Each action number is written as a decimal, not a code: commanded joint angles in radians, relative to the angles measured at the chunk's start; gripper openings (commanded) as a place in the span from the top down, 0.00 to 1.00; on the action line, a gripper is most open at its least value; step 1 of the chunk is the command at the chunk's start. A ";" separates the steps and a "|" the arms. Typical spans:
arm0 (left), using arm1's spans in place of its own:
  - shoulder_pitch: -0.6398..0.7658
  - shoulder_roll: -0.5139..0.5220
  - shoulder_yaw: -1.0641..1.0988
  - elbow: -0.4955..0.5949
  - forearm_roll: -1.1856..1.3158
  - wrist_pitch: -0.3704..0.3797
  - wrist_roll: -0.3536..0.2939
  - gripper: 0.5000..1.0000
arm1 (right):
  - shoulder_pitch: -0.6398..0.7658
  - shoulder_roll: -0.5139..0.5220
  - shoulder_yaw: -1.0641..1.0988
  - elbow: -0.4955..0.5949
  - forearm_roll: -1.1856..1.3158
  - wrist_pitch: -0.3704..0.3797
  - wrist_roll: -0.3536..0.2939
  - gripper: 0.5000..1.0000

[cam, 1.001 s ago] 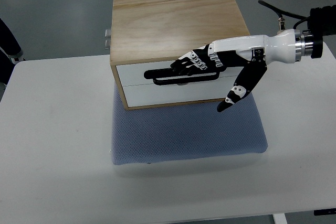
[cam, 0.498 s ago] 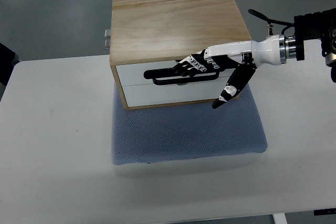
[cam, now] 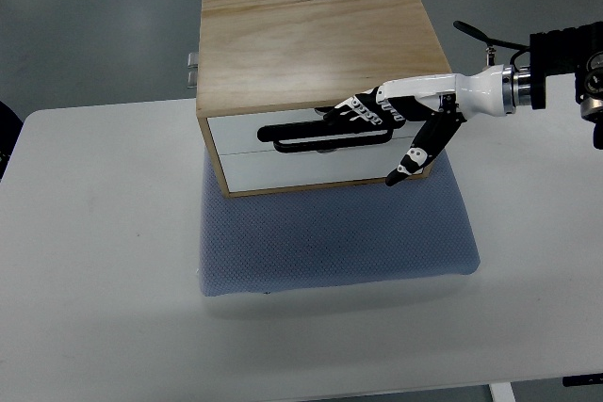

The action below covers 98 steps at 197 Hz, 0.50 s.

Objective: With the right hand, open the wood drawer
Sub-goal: 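Hook the right hand fingers around the upper drawer's black handle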

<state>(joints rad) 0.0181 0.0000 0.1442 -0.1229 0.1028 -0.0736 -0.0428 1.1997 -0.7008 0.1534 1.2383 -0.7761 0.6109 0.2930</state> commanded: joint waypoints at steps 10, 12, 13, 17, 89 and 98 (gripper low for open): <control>0.000 0.000 0.000 0.000 0.000 0.000 0.000 0.00 | 0.000 0.004 0.002 -0.020 0.000 0.000 0.000 0.11; 0.000 0.000 0.000 0.000 0.000 0.000 0.000 0.00 | 0.000 0.004 0.002 -0.020 0.000 0.000 0.000 0.11; 0.000 0.000 0.000 0.000 0.000 0.000 0.000 0.00 | 0.000 0.004 0.002 -0.020 0.000 0.000 0.000 0.11; 0.000 0.000 0.000 0.000 0.000 0.000 0.000 0.00 | 0.000 0.007 0.002 -0.022 0.000 0.000 0.000 0.11; 0.000 0.000 0.000 0.000 0.000 0.000 0.000 0.00 | -0.017 0.024 0.000 -0.031 -0.028 0.000 0.000 0.11; 0.000 0.000 0.000 0.000 0.000 0.000 0.000 0.00 | -0.022 0.024 0.000 -0.031 -0.029 0.000 0.000 0.11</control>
<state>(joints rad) 0.0181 0.0000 0.1442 -0.1228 0.1028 -0.0736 -0.0429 1.1860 -0.6775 0.1535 1.2067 -0.8031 0.6109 0.2930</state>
